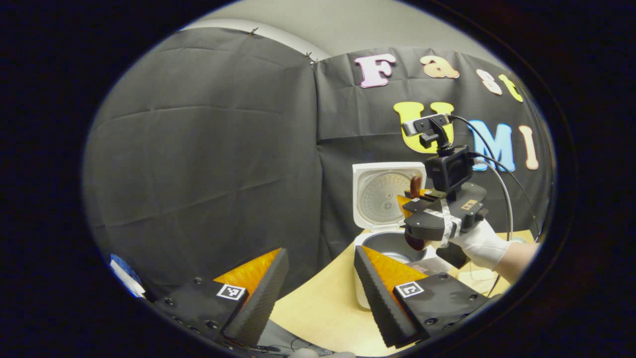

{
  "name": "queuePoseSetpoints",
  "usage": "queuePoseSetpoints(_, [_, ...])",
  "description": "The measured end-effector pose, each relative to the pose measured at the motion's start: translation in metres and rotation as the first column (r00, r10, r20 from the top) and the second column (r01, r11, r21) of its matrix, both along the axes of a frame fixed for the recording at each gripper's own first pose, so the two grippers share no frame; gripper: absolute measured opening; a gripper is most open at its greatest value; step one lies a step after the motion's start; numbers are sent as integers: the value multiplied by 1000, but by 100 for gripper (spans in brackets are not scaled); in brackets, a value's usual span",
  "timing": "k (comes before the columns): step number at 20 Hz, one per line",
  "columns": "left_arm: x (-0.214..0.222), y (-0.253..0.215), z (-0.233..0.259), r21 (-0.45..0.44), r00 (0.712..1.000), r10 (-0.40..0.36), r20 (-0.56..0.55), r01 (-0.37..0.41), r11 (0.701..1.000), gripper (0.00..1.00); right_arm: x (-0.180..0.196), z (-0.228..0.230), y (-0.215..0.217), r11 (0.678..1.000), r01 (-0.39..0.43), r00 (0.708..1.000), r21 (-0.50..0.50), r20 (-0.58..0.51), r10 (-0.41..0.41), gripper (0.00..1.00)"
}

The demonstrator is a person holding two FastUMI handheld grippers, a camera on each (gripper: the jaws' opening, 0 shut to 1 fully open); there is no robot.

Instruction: Close the left gripper, press the button to open the rice cooker; take a wooden spoon from the chopstick holder with the right hand, scoop a spoonful of rice and pour it into the rice cooker, then put the wooden spoon back into the chopstick holder.

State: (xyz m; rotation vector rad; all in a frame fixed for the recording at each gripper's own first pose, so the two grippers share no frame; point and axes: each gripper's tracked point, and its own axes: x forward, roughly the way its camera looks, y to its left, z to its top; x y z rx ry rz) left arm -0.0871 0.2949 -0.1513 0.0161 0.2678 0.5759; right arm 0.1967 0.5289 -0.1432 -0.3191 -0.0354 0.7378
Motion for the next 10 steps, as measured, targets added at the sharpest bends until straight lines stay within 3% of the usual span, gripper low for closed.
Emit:
queuePoseSetpoints(3, [1,0,1,2,1000,-5,1,5,1000,95,4,1,-2,993,12,989,122,-151,6,20])
queuePoseSetpoints(6, [3,-2,4,7,1000,-14,5,14,1000,97,-1,18,-7,943,61,942,327,-331,53,21])
queuePoseSetpoints(8, [4,-6,7,17,1000,-25,10,25,1000,91,6,31,-21,907,114,920,405,-388,57,21])
queuePoseSetpoints(10, [9,-10,11,24,999,-39,13,39,999,94,19,46,-41,886,152,917,438,-396,38,21])
